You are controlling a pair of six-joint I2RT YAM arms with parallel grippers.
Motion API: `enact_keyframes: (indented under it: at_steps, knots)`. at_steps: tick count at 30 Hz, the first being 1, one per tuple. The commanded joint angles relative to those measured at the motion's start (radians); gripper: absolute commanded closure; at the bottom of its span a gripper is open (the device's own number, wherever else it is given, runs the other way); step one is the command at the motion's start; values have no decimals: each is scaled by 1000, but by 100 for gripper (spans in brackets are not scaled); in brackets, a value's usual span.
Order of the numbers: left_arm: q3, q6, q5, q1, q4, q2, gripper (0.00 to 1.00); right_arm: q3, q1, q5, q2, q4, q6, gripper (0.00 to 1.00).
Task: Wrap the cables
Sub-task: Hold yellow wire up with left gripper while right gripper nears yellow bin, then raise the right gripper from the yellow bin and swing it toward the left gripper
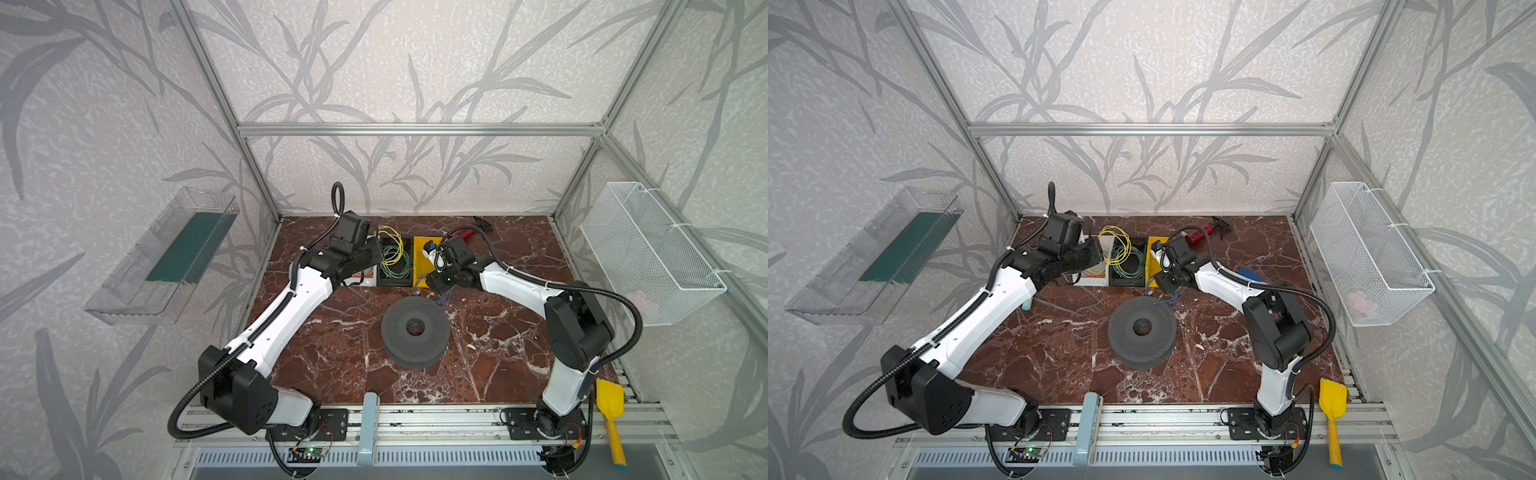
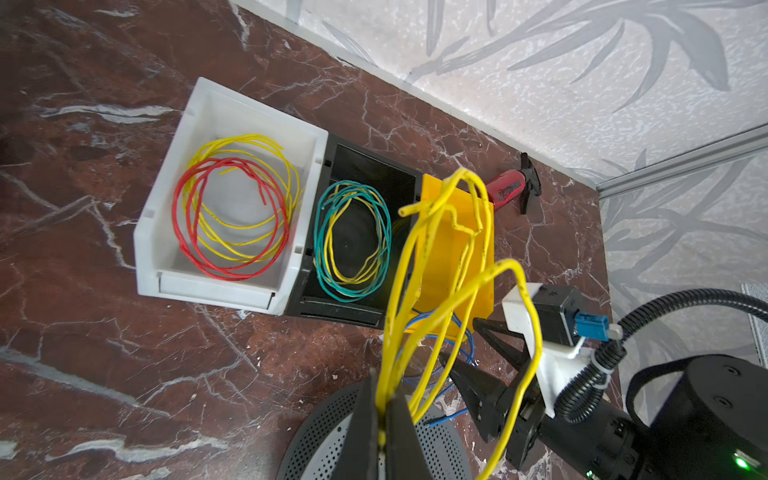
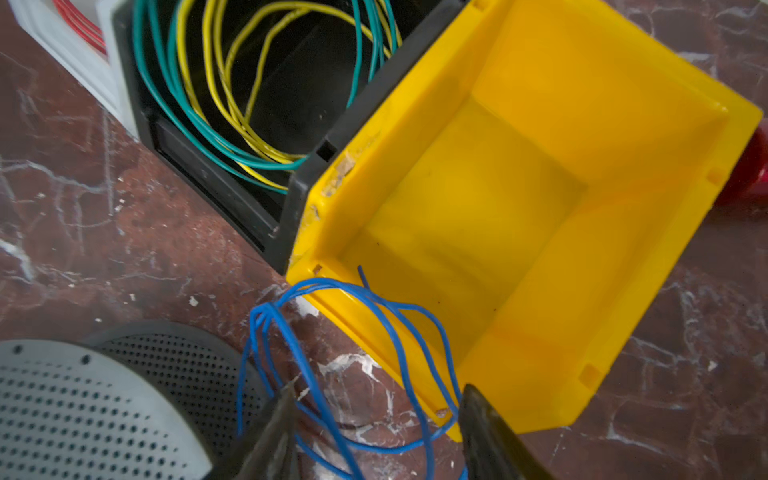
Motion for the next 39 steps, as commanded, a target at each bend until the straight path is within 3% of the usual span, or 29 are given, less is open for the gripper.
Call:
enact_keyframes:
  at_steps: [1, 7, 11, 14, 27, 31, 39]
  knots:
    - [-30, -7, -16, 24, -20, -50, 100, 43, 4, 59, 18, -37, -47, 44]
    - [-58, -6, -6, 54, -21, -86, 100, 59, 10, 81, 34, -33, -65, 64]
    - [-76, -9, -4, 65, -18, -100, 100, 61, 15, 99, 31, -28, -71, 90]
    - [-88, -11, -3, 75, -14, -113, 100, 68, 17, 123, 13, -35, -76, 100]
    - [-153, -23, -1, 104, -6, -185, 100, 222, 16, 312, -75, -157, -96, 100]
    - [-168, -23, -2, 111, -10, -204, 99, 326, 16, 416, -20, -220, -93, 100]
    - [-186, -13, 3, 128, -20, -226, 99, 551, 15, 495, 190, -332, -65, 100]
